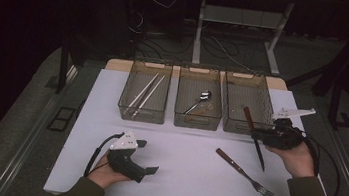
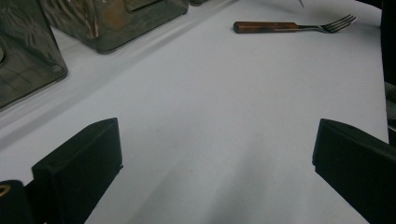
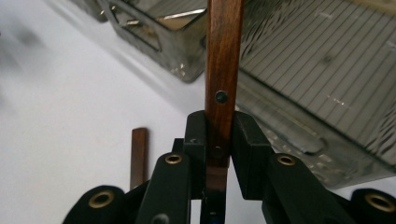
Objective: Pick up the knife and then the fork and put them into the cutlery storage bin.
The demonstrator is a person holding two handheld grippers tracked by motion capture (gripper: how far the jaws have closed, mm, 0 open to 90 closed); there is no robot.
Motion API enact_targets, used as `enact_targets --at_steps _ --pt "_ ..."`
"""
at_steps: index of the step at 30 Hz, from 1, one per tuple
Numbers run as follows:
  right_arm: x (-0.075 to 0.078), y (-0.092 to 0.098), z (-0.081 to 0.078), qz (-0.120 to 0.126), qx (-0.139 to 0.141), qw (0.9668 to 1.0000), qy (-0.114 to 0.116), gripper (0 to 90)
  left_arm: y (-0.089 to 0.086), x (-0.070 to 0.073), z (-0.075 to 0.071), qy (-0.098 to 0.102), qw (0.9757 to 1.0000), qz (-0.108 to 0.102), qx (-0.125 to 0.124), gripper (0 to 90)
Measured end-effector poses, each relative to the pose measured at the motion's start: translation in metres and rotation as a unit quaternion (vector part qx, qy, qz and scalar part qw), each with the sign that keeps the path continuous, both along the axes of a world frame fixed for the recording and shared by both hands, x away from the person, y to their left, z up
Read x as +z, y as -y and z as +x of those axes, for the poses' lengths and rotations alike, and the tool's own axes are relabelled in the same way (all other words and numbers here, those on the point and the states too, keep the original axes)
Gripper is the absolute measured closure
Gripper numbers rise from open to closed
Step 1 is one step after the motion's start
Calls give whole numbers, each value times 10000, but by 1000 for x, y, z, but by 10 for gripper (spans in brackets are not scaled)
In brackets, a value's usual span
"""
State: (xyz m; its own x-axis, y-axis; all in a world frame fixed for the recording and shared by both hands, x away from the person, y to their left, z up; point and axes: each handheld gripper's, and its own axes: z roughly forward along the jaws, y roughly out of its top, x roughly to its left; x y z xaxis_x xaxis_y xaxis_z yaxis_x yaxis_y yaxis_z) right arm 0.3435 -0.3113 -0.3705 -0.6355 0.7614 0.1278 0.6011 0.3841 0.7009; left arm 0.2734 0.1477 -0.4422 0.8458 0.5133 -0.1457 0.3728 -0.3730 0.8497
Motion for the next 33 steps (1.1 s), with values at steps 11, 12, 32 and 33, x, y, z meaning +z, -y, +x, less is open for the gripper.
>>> enact_targets --at_steps 11,12,32,33 --pt "23 10 9 247 -204 9987 407 773 -1 -1 1 10 10000 60 18 0" --pt "26 11 10 269 -231 9984 441 772 -1 -1 1 34 10000 84 11 0" --pt "82 13 74 40 -804 9923 944 772 1 -4 3 44 9997 211 -95 0" --pt "83 13 78 14 -825 9920 955 773 1 -4 3 63 9996 232 -117 0"
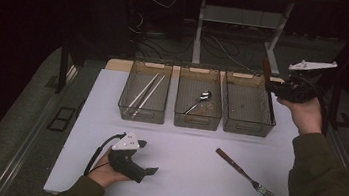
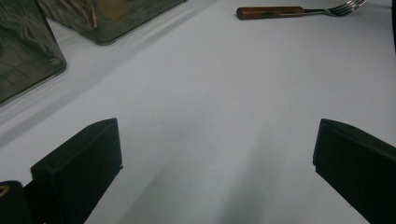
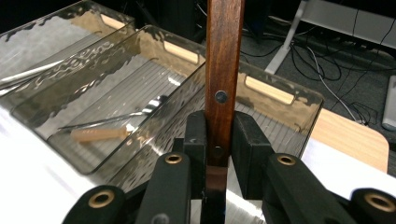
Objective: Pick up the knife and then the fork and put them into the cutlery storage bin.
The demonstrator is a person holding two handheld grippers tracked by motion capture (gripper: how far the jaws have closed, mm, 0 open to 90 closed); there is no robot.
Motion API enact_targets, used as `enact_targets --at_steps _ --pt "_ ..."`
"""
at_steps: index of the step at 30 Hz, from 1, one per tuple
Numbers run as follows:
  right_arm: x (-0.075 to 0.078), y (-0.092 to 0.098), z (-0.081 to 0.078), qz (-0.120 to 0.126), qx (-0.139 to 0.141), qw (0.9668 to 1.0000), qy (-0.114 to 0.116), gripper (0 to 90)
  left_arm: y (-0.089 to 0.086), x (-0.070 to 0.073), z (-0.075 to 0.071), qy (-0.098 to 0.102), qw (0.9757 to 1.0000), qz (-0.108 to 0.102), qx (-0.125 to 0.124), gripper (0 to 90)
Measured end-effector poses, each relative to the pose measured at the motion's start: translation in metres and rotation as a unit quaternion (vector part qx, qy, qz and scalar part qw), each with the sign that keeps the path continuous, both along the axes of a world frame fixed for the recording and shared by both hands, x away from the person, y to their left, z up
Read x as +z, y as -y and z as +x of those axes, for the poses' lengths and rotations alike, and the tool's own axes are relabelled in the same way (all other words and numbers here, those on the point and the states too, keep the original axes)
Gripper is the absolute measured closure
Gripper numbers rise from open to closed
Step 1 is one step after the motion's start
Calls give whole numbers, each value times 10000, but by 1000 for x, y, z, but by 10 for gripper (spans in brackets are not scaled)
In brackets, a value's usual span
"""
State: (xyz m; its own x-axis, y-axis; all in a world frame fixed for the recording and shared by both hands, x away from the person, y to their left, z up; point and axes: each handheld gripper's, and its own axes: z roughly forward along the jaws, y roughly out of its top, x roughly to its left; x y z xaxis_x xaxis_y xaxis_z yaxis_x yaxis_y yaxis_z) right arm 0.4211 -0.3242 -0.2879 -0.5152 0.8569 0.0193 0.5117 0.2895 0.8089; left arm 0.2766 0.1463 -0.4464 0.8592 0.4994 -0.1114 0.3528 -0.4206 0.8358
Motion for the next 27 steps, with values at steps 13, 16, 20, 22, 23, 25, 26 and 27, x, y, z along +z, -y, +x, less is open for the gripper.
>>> enact_targets --at_steps 13,16,20,22,23,25,26,27 --pt "-28 -8 33 -35 -117 9999 -21 772 -1 2 0 65 10000 -21 -21 0" --pt "-38 -8 37 -56 -149 9998 -100 772 -1 2 -1 70 10000 -11 -26 0" --pt "-51 -4 40 -94 -212 9994 -264 772 -1 3 -1 92 10000 -29 -21 0" --pt "-58 -3 41 -110 -230 9990 -368 772 -1 3 -1 94 10000 -23 -21 0" --pt "-61 -2 42 -121 -250 9987 -420 772 -1 3 -1 101 9999 -12 -18 0" --pt "-68 0 42 -93 -248 9983 -516 772 -1 3 -1 98 9999 -11 -21 0" --pt "-71 1 43 -124 -262 9981 -541 772 -1 3 -1 94 10000 -15 -27 0" --pt "-73 1 43 -154 -265 9979 -579 772 -1 3 -1 93 10000 -18 -29 0"
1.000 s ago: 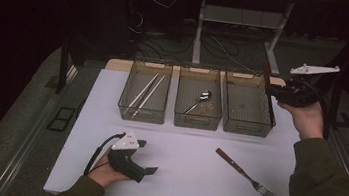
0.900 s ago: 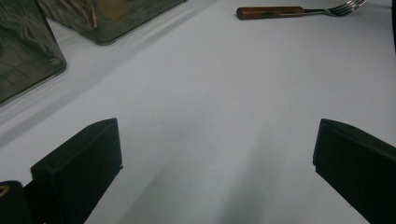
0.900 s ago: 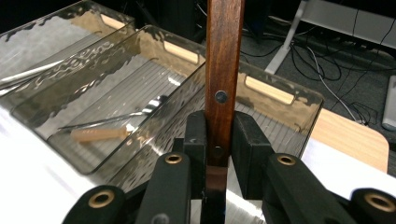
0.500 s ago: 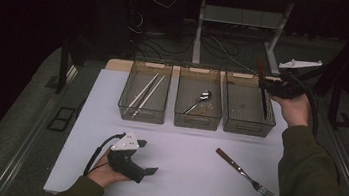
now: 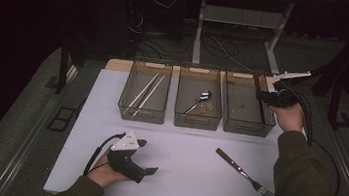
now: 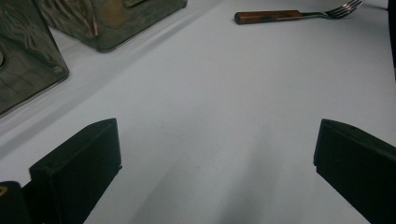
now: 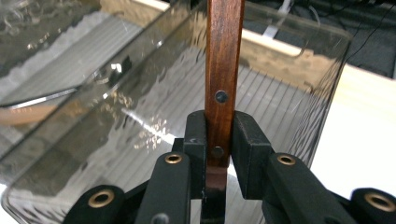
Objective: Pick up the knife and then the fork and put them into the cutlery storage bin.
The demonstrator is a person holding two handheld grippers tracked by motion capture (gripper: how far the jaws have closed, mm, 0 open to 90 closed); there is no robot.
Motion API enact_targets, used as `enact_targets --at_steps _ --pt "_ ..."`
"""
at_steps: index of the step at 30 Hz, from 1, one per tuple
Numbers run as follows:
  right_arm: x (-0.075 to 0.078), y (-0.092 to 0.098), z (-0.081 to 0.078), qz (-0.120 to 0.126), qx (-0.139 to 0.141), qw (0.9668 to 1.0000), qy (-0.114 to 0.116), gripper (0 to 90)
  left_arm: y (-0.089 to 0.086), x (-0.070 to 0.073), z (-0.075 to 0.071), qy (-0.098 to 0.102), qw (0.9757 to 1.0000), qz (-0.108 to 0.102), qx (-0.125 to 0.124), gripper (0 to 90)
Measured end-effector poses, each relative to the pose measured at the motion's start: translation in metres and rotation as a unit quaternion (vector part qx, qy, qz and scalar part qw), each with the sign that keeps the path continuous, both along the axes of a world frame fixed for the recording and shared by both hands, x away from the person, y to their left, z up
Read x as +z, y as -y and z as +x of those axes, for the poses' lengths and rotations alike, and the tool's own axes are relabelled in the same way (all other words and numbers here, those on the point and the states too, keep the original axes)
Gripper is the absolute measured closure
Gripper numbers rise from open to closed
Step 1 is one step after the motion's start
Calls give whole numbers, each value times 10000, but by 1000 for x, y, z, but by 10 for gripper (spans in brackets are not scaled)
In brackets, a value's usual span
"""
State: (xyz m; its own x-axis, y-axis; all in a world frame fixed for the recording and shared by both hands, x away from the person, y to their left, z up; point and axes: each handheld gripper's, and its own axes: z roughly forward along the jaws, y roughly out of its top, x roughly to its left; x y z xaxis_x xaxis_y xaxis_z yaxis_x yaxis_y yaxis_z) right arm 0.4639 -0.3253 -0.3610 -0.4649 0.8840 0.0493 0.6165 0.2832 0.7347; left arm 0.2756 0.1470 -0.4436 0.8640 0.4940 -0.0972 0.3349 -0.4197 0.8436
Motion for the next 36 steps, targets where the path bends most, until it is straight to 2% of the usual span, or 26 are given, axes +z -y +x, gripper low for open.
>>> enact_targets --at_steps 11,15,16,18,21,26,29,31,33,36 --pt "-14 0 2 -173 65 9994 -298 770 1 -1 0 -20 10000 27 -34 0" --pt "-18 -2 3 -171 72 9994 -307 765 1 -1 0 -25 10000 25 -37 0" --pt "-18 -2 4 -191 86 9993 -306 757 1 -1 0 -20 10000 30 -40 0" --pt "-18 -2 4 -236 93 9994 -233 639 1 -1 0 -20 10000 31 -40 0" --pt "-16 0 3 -105 88 9997 -188 545 1 -1 0 -27 10000 24 -43 0" --pt "-11 2 0 159 152 9997 -133 472 1 -1 0 -28 10000 23 -36 0" --pt "-8 3 -3 300 233 9990 -239 418 1 -1 0 -28 10000 27 -34 0" --pt "-5 2 -8 329 294 9989 -145 398 1 0 0 -28 10000 26 -49 0" --pt "-2 3 -14 508 410 9978 -84 378 0 0 0 -19 10000 -1 -42 0" --pt "2 0 -26 473 567 9973 5 367 0 0 -1 -25 10000 -3 -33 0"
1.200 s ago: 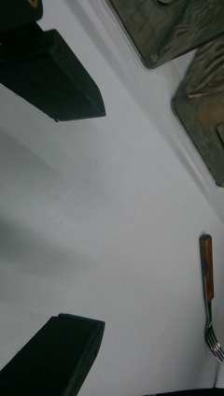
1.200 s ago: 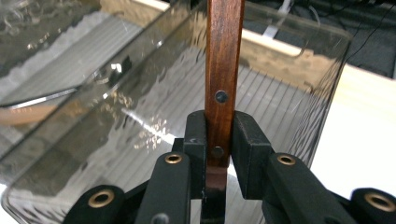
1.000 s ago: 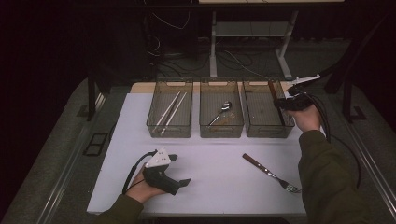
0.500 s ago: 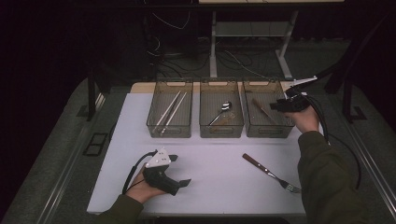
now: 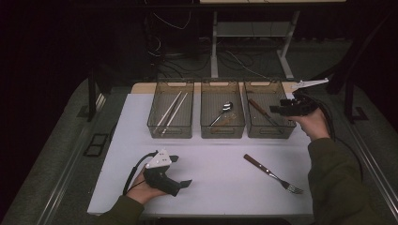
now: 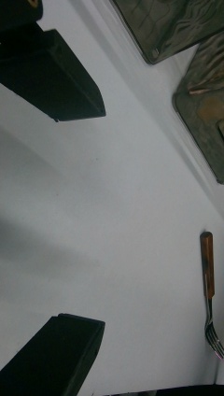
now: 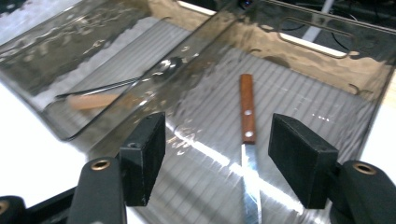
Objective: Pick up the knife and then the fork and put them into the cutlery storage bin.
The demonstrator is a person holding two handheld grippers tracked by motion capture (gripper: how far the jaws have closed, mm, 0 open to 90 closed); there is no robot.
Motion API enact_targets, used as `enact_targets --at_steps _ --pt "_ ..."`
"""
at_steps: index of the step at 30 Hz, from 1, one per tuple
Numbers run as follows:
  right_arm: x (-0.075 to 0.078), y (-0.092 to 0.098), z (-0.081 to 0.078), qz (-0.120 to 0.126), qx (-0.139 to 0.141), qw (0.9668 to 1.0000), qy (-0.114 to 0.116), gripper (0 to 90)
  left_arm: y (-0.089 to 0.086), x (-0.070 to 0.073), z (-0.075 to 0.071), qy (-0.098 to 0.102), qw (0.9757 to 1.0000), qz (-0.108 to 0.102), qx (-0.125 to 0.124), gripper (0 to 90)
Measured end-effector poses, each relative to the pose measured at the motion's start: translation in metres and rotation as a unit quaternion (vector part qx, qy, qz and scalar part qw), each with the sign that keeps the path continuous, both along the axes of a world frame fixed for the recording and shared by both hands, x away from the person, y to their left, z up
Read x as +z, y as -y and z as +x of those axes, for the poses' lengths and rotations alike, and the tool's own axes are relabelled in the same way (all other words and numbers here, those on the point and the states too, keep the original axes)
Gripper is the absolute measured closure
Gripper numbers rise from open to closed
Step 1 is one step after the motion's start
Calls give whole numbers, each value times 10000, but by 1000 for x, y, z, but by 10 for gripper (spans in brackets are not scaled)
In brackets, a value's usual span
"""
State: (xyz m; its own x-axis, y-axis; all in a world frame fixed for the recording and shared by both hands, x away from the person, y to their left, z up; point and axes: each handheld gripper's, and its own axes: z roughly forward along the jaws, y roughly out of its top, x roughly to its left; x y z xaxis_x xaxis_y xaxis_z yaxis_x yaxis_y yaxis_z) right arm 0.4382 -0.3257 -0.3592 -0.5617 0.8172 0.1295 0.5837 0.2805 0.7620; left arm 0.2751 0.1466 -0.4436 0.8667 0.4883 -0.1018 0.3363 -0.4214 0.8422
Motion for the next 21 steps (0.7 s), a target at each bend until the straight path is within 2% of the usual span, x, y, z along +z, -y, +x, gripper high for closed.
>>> enact_targets --at_steps 3,12,16,21 --pt "2 -3 -12 -48 133 9999 62 346 0 0 0 2 10000 -2 7 0" --pt "-3 -8 -46 114 377 9992 2 224 0 0 0 7 10000 21 13 0" --pt "-6 -12 -60 -35 349 9994 75 121 0 0 0 4 10000 7 23 0" --pt "-7 -15 -77 -3 443 9989 145 114 0 0 -1 15 10000 6 20 0"
